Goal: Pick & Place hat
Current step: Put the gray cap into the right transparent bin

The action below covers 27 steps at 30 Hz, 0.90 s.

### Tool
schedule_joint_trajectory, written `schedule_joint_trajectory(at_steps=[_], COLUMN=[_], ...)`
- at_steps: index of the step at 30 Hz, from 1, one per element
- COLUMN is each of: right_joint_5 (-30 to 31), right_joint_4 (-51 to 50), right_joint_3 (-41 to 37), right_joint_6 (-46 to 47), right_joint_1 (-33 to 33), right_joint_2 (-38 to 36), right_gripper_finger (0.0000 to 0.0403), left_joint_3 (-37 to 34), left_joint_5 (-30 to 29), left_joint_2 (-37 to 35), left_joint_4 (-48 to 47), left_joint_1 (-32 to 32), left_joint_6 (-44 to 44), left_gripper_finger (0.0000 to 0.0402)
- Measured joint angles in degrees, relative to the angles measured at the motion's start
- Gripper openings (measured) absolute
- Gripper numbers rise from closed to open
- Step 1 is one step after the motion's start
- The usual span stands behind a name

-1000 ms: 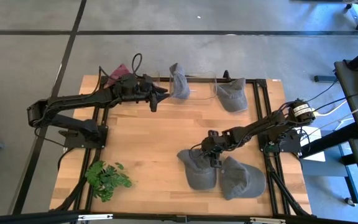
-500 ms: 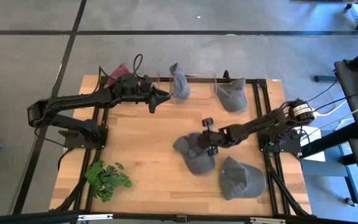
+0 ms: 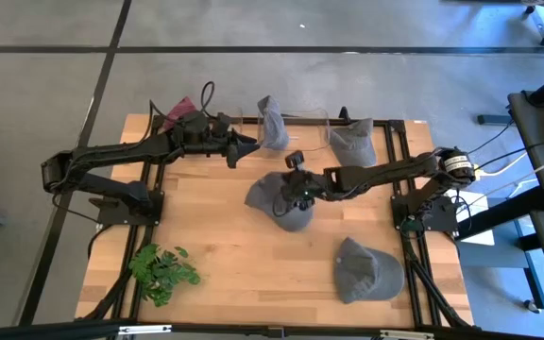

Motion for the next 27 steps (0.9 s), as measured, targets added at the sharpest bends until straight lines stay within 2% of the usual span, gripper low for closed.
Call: schedule_joint_trajectory(at_steps=[4,9,15,22,25,27], right_joint_5=[-0.07,-0.30,-0.61,-0.72,-0.71,-0.69], right_joint_4=[-0.84,-2.32,-2.19,-2.05,-2.25,-2.22], right_joint_3=[4.70,8.96,11.82,12.59,12.59,12.59], right_joint_6=[-2.59,-2.76,-2.88,-3.88,-3.64,-3.60], right_joint_1=[0.11,0.07,0.10,0.10,0.10,0.10], right_joint_2=[-0.07,-0.09,-0.17,-0.68,-0.84,-0.90], right_gripper_finger=[0.0002,0.0002,0.0002,0.0002,0.0002,0.0002], left_joint_3=[0.00,0.00,0.00,0.00,0.00,0.00], left_joint_5=[0.31,5.97,7.59,6.40,6.69,8.85], left_joint_2=[0.00,0.00,0.00,0.00,0.00,0.00], left_joint_4=[-0.04,-0.42,-0.76,-6.58,-9.23,-10.18], left_joint_1=[0.00,0.00,0.02,0.02,0.02,0.02], left_joint_6=[-2.77,-2.35,6.90,19.65,22.63,22.58], left_gripper_finger=[0.0166,0.0165,0.0166,0.0161,0.0158,0.0156])
